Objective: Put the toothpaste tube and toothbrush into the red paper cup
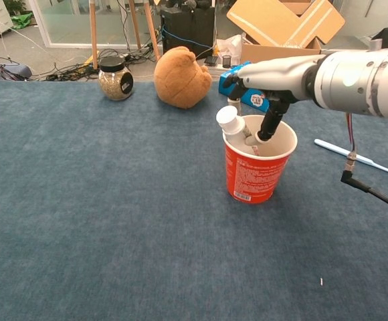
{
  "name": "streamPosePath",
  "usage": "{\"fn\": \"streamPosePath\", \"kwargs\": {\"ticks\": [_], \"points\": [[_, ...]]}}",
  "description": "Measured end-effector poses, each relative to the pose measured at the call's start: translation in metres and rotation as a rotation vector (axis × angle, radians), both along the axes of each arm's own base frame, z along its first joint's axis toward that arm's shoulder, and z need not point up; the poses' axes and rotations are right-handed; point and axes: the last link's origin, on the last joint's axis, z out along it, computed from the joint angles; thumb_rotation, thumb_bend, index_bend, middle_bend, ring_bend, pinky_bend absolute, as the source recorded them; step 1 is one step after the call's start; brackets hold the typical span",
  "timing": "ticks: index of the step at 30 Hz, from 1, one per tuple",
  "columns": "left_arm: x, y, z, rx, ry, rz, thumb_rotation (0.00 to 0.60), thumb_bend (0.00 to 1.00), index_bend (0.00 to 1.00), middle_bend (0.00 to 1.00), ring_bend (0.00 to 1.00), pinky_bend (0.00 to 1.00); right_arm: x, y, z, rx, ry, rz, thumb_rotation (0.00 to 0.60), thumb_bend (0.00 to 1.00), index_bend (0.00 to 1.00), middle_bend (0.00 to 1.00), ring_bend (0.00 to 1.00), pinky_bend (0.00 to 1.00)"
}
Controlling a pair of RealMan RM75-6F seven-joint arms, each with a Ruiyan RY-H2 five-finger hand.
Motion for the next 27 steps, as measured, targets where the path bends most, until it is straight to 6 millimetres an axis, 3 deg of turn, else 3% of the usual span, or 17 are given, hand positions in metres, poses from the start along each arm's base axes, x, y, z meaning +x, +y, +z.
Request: {"fn": "streamPosePath", "kwargs": {"ticks": [15,27], "points": [[0.0,0.0,-0.001,-0.003,0.005,0.002,0.6,0.0,0.29,0.36,0.26,0.31,-0.001,0.004,0.013,-0.008,-0.042,0.004,0.6,0.16,0.43,0.03,0.0,0.1],[0.0,0.0,-0.002,-0.008,0.013,0.004,0.6,0.0,0.29,0.36,0.26,0.31,-0.01,0.012,0.057,-0.083,-0.14,-0.01,0.6,0.15,0.28,0.02,0.0,0.1]]}}
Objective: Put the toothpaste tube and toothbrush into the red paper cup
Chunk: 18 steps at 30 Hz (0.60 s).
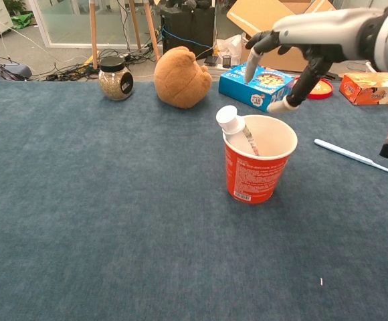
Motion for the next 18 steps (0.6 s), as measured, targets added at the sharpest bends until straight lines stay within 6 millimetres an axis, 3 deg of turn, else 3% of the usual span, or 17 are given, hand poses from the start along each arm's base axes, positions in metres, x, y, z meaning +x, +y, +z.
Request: {"fn": "streamPosePath", "kwargs": {"ticks": [8,18], "points": [[0.001,0.0,-0.003,-0.009,0.007,-0.003,0.6,0.0,0.29,0.36,0.26,0.31,-0.032,0.006,0.035,-0.123,-0.052,-0.043,0.6,0.13,0.2,0.0,0.0,0.1],[0.002,0.0,-0.005,-0.013,0.008,-0.003,0.6,0.0,0.29,0.36,0.26,0.31,-0.089,-0.01,0.038,-0.225,0.015,-0.188,0.6,0.12,0.2,0.0,0.0,0.1]]}}
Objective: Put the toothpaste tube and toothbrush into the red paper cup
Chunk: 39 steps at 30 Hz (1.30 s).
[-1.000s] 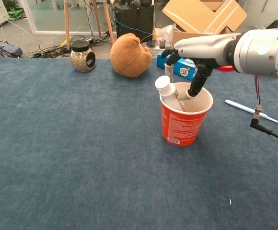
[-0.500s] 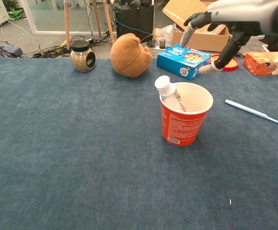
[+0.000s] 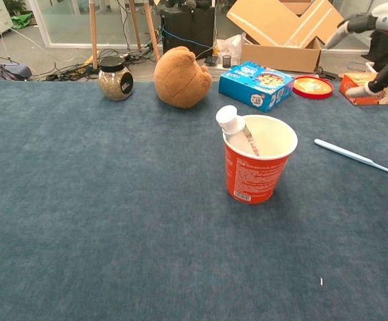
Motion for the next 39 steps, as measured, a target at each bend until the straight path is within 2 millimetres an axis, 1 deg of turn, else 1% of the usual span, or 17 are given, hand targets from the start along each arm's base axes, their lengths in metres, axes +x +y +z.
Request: {"fn": "streamPosePath", "kwargs": {"ticks": [2,4,7,10,19,25,39], "points": [[0.0,0.0,0.0,0.0,-0.001,0.001,0.6,0.0,0.29,0.36,0.26,0.31,-0.009,-0.002,-0.003,0.007,-0.007,-0.048,0.6,0.13,0.18,0.0,0.0,0.1],[0.0,0.0,0.0,0.0,0.0,0.001,0.6,0.0,0.29,0.36,0.26,0.31,-0.017,-0.005,-0.005,0.021,-0.017,-0.095,0.6,0.14,0.14,0.0,0.0,0.1],[0.0,0.0,0.0,-0.001,0.0,0.001,0.6,0.0,0.29,0.36,0.26,0.31,-0.026,-0.007,-0.01,0.056,-0.035,-0.157,0.6,0.17,0.09,0.0,0.0,0.1],[0.0,0.0,0.0,-0.001,0.0,0.0,0.6,0.0,0.29,0.36,0.26,0.31,-0.033,-0.01,-0.013,0.083,-0.052,-0.209,0.6,0.19,0.07,0.0,0.0,0.1],[0.0,0.0,0.0,-0.002,-0.001,0.0,0.6,0.0,0.29,0.36,0.26,0.31,-0.053,-0.02,-0.019,0.124,-0.103,-0.336,0.6,0.21,0.05,0.0,0.0,0.1],[0.0,0.0,0.0,-0.002,-0.001,0.0,0.6,0.0,0.29,0.36,0.26,0.31,-0.059,-0.028,-0.024,0.156,-0.166,-0.404,0.6,0.23,0.05,0.0,0.0,0.11],[0.0,0.0,0.001,0.001,-0.005,0.0,0.6,0.0,0.29,0.36,0.26,0.31,-0.064,-0.044,-0.036,0.222,-0.321,-0.54,0.6,0.24,0.05,0.0,0.0,0.12]]}}
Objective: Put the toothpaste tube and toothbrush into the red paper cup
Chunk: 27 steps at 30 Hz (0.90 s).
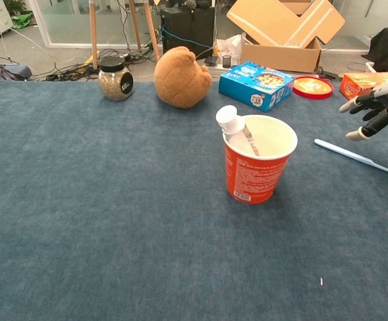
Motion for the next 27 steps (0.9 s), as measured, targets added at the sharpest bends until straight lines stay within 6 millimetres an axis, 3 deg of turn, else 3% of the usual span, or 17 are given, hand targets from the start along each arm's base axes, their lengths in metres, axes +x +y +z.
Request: {"fn": "streamPosePath", "kwargs": {"ticks": [27], "points": [[0.0,0.0,0.002,0.005,-0.004,0.0,0.6,0.0,0.29,0.36,0.26,0.31,-0.004,-0.014,-0.019,0.075,-0.056,-0.089,0.6,0.24,0.05,0.0,0.0,0.12]]}}
